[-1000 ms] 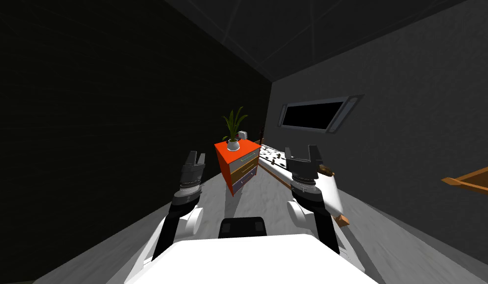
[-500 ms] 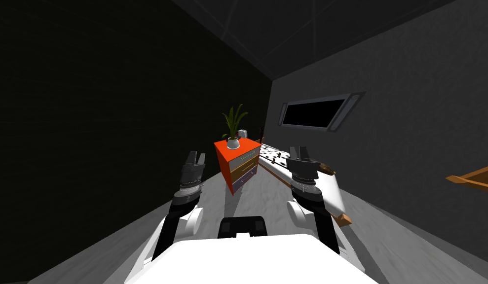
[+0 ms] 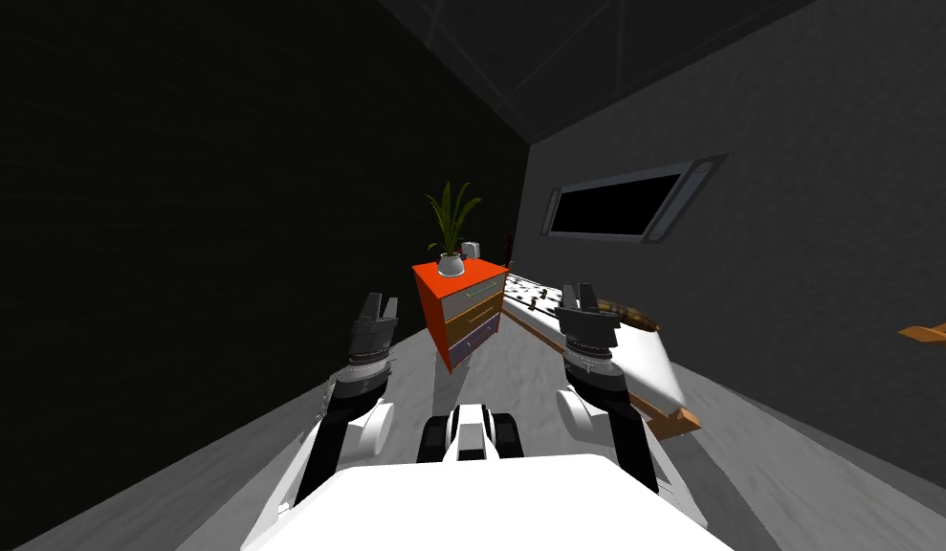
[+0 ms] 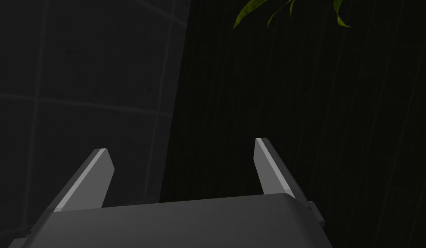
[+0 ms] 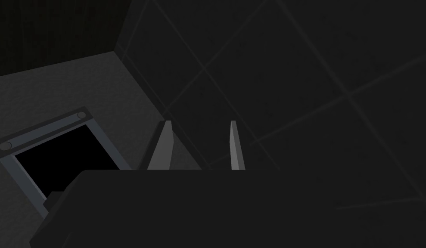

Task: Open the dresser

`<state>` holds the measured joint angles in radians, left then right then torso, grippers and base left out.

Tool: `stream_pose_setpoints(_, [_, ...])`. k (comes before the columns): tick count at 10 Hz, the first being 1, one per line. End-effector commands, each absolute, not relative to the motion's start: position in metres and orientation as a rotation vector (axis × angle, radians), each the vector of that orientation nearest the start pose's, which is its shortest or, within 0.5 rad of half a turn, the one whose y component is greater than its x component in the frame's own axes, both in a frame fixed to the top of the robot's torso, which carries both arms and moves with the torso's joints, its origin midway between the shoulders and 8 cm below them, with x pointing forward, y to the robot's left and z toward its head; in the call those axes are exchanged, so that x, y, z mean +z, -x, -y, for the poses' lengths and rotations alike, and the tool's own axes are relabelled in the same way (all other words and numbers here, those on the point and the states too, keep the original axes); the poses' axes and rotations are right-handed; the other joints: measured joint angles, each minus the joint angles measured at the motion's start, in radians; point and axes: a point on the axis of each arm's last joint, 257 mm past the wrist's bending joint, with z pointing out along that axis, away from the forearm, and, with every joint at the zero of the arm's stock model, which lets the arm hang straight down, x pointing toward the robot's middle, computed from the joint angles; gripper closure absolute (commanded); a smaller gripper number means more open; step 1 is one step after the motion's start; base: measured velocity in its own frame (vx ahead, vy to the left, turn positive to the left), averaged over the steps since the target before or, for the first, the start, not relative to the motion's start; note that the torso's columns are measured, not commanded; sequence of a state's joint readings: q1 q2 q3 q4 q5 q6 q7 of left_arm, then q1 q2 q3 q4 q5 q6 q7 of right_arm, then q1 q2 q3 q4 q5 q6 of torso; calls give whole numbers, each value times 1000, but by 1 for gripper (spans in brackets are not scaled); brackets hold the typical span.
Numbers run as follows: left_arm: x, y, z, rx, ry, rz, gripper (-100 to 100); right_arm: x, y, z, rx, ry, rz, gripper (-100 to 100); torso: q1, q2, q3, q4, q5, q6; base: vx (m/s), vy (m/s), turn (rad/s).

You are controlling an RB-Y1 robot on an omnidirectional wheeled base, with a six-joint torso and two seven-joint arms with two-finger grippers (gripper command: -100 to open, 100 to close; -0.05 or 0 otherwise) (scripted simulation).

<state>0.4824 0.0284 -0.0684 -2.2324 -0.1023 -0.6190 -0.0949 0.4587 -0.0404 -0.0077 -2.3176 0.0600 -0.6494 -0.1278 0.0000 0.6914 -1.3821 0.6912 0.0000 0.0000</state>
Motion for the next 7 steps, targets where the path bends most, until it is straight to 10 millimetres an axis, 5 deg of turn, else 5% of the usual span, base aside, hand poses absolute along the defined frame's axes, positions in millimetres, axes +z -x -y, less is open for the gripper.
stream_pose_setpoints(1, [16, -343, -235, -1246, 449, -718, -100, 77, -311, 255, 1446, -447, -506, 0, -2, 32, -70, 33, 0, 0, 79, -78, 60])
stream_pose_setpoints(7, [-32, -364, -259, -1207, 517, -815, -100, 77, -311, 255, 1446, -447, -506, 0, 2, 48, -93, 47, 0, 0, 135, -150, 74])
